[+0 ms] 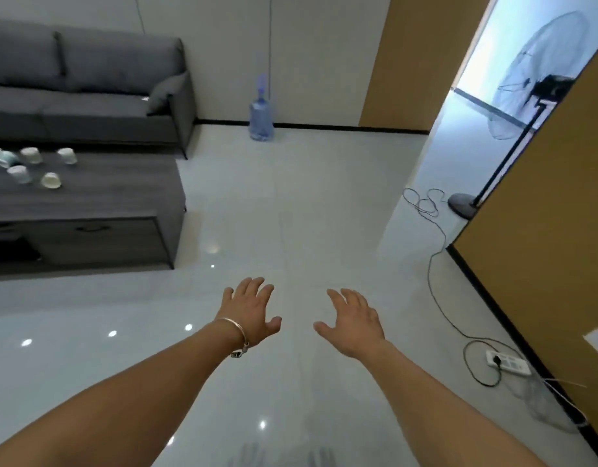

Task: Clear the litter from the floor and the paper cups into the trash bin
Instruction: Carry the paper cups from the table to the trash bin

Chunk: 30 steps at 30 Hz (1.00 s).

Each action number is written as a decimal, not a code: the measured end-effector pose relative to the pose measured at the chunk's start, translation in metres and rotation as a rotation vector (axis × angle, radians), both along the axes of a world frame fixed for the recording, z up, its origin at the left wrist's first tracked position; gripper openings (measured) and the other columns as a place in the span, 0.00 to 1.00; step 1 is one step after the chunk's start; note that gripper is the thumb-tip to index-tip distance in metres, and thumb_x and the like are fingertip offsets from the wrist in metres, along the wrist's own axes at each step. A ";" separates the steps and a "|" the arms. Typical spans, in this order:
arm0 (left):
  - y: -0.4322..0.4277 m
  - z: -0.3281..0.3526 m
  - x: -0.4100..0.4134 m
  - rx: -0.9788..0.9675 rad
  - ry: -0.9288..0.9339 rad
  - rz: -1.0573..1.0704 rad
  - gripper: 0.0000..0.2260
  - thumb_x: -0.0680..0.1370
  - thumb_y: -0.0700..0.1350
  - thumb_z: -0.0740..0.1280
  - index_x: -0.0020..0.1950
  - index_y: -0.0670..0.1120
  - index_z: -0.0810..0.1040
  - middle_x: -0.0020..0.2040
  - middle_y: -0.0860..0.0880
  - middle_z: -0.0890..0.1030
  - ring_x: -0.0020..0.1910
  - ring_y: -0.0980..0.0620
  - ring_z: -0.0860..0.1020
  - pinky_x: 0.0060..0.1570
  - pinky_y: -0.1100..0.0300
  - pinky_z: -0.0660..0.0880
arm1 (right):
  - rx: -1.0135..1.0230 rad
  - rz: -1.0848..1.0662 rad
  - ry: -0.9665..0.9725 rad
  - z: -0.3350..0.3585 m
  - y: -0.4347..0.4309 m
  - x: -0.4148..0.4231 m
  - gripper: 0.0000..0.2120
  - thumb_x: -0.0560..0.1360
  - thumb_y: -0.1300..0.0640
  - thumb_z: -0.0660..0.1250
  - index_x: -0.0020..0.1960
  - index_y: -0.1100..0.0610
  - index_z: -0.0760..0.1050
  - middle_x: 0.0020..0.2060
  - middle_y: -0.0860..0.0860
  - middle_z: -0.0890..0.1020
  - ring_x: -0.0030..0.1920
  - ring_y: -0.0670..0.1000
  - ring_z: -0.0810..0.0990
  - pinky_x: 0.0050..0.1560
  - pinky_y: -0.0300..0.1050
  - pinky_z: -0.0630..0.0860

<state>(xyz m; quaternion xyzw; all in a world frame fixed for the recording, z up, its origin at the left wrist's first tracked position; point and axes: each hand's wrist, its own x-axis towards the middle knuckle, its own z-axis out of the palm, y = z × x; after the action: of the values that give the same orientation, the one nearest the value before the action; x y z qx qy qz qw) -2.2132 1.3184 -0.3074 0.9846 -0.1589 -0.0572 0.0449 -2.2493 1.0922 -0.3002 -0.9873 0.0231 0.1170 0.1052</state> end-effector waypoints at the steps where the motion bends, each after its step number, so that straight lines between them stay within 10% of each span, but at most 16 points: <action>1: 0.032 0.002 0.009 -0.001 -0.006 0.052 0.32 0.75 0.64 0.56 0.75 0.51 0.55 0.77 0.49 0.54 0.76 0.48 0.51 0.70 0.46 0.53 | 0.002 0.044 0.001 0.000 0.028 0.016 0.39 0.76 0.34 0.58 0.79 0.48 0.49 0.78 0.52 0.53 0.78 0.54 0.48 0.73 0.55 0.54; 30: 0.556 -0.022 0.222 -0.011 0.068 0.924 0.32 0.75 0.64 0.55 0.76 0.52 0.54 0.77 0.51 0.53 0.76 0.49 0.49 0.71 0.46 0.53 | -0.027 0.922 0.012 -0.014 0.613 0.428 0.38 0.75 0.34 0.59 0.79 0.47 0.50 0.78 0.52 0.54 0.78 0.55 0.50 0.74 0.58 0.56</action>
<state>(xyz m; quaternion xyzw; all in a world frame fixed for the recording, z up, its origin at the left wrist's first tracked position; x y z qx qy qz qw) -1.9911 1.8745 -0.3292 0.9495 0.2979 -0.0627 0.0761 -1.8218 1.7047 -0.3144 -0.8951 -0.4164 0.1570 0.0292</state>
